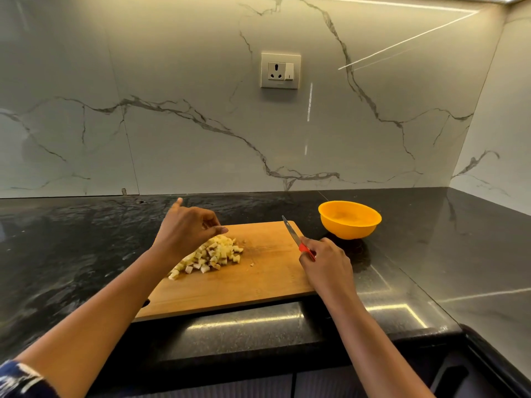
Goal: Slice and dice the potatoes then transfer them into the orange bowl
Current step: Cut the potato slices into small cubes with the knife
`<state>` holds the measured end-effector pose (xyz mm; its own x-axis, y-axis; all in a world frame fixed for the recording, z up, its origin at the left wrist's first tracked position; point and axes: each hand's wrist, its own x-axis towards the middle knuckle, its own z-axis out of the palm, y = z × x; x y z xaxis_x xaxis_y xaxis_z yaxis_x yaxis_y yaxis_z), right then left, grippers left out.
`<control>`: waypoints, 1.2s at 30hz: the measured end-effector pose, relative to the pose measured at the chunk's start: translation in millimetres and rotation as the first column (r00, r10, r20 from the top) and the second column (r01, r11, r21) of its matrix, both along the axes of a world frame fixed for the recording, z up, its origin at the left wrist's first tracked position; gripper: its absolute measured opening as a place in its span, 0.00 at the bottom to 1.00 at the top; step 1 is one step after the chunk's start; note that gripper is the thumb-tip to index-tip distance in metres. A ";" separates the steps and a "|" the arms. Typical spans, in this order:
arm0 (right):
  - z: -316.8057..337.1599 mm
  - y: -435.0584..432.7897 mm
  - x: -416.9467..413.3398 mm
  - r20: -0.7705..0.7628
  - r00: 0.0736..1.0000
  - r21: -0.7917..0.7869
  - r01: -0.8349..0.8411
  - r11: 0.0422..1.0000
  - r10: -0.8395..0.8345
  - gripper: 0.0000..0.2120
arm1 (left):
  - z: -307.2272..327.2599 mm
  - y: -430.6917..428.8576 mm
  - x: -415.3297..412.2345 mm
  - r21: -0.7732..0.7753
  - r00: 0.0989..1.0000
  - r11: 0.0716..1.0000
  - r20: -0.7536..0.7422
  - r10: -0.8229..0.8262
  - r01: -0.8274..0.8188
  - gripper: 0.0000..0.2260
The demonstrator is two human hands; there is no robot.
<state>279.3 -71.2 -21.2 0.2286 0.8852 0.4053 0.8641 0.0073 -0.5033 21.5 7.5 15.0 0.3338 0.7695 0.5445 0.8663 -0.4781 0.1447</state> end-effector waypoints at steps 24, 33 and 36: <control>-0.8 -6.8 -5.5 -0.011 0.999 0.046 -0.029 0.998 0.030 0.20 | -19.0 -31.1 24.0 0.221 0.985 0.963 0.043 -0.167 0.154 0.08; 46.6 21.6 51.0 -0.358 0.927 0.156 -0.062 0.986 0.115 0.16 | -22.8 -26.6 12.0 0.052 0.966 0.997 0.249 -0.066 0.055 0.09; 67.6 61.8 91.8 -0.307 0.943 0.027 -0.123 0.992 0.126 0.16 | -21.1 -25.6 10.8 -0.039 0.938 0.999 0.348 0.004 0.010 0.09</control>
